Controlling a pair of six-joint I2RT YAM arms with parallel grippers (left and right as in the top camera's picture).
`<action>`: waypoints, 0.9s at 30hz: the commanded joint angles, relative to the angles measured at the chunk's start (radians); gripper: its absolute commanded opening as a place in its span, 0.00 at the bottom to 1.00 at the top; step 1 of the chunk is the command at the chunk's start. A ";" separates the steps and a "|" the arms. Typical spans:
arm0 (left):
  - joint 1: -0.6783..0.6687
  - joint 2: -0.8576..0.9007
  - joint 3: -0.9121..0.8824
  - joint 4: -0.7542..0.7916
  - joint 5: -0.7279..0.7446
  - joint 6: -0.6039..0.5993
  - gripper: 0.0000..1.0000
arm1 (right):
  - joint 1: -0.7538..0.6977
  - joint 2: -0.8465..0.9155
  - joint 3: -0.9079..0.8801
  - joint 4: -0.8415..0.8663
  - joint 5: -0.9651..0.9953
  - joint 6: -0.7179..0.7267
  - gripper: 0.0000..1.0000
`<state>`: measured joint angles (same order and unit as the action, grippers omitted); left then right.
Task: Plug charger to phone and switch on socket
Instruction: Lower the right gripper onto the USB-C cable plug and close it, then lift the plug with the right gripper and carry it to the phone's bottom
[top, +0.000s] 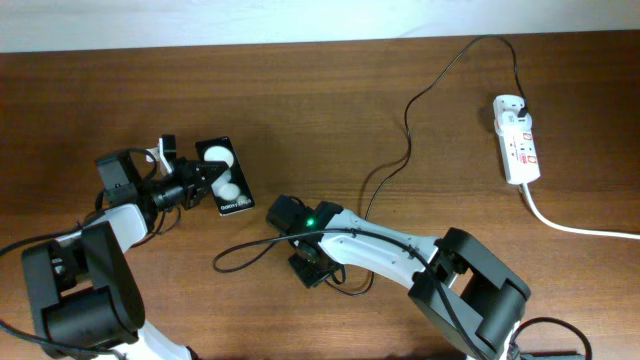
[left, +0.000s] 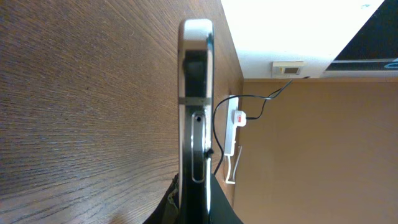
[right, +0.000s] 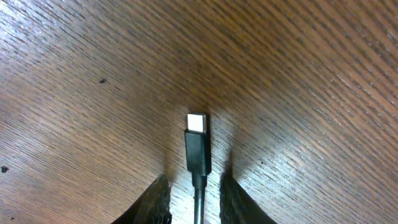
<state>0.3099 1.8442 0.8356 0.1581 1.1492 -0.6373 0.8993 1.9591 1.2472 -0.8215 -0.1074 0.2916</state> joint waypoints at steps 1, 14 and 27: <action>0.003 0.005 -0.001 0.006 0.037 -0.006 0.00 | -0.006 0.018 0.015 0.014 -0.014 0.004 0.30; 0.002 0.005 -0.001 0.051 0.067 -0.006 0.00 | -0.006 0.018 0.015 0.019 -0.016 0.004 0.19; -0.019 0.005 -0.001 0.060 0.068 -0.006 0.00 | -0.015 0.011 0.015 -0.003 -0.037 0.004 0.04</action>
<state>0.2920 1.8442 0.8356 0.2211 1.1759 -0.6411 0.8986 1.9610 1.2472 -0.8154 -0.1200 0.2886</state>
